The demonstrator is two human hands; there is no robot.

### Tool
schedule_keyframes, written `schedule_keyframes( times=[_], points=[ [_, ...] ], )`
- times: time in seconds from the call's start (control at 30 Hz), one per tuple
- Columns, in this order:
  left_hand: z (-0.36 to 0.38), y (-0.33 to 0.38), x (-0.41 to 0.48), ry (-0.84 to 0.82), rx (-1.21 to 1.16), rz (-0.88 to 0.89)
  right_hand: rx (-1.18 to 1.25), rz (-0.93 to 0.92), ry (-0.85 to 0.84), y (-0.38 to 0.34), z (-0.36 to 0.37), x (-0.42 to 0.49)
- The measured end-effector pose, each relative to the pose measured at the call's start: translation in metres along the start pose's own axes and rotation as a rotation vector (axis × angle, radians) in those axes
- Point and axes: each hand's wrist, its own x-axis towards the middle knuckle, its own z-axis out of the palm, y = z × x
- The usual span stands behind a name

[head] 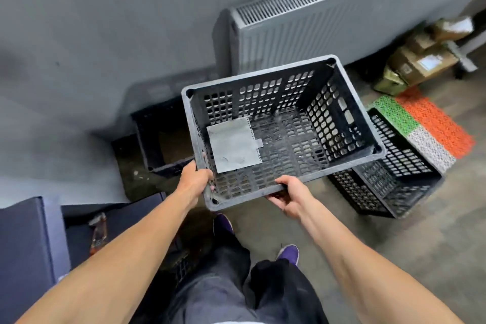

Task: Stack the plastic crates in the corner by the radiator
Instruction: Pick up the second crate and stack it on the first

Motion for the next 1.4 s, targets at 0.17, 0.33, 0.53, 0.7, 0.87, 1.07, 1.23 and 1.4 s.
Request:
schedule_keyframes(
  times=[0.17, 0.33, 0.53, 0.7, 0.87, 1.07, 1.23, 1.4],
  points=[
    [-0.049, -0.004, 0.023, 0.048, -0.085, -0.024, -0.114, 0.037, -0.023, 0.014, 0.052, 0.018],
    [-0.087, -0.019, 0.041, 0.125, -0.161, -0.077, -0.153, 0.079, -0.053, 0.027, 0.094, 0.037],
    [-0.115, -0.023, 0.054, 0.221, -0.218, -0.125, -0.259, 0.111, -0.070, 0.029, 0.134, 0.062],
    [-0.130, -0.019, 0.066, 0.270, -0.238, -0.135, -0.352, 0.156, -0.070, 0.024, 0.161, 0.085],
    [-0.151, -0.019, 0.084, 0.267, -0.315, -0.153, -0.410, 0.144, -0.038, 0.019, 0.185, 0.101],
    [-0.187, -0.016, 0.125, 0.249, -0.344, -0.141, -0.496, -0.004, 0.014, -0.003, 0.211, 0.127],
    [-0.215, -0.017, 0.150, 0.224, -0.322, -0.125, -0.550, -0.149, 0.082, -0.029, 0.221, 0.147],
    [-0.239, -0.018, 0.173, 0.190, -0.314, -0.115, -0.555, -0.179, 0.179, -0.058, 0.231, 0.165]
  ],
)
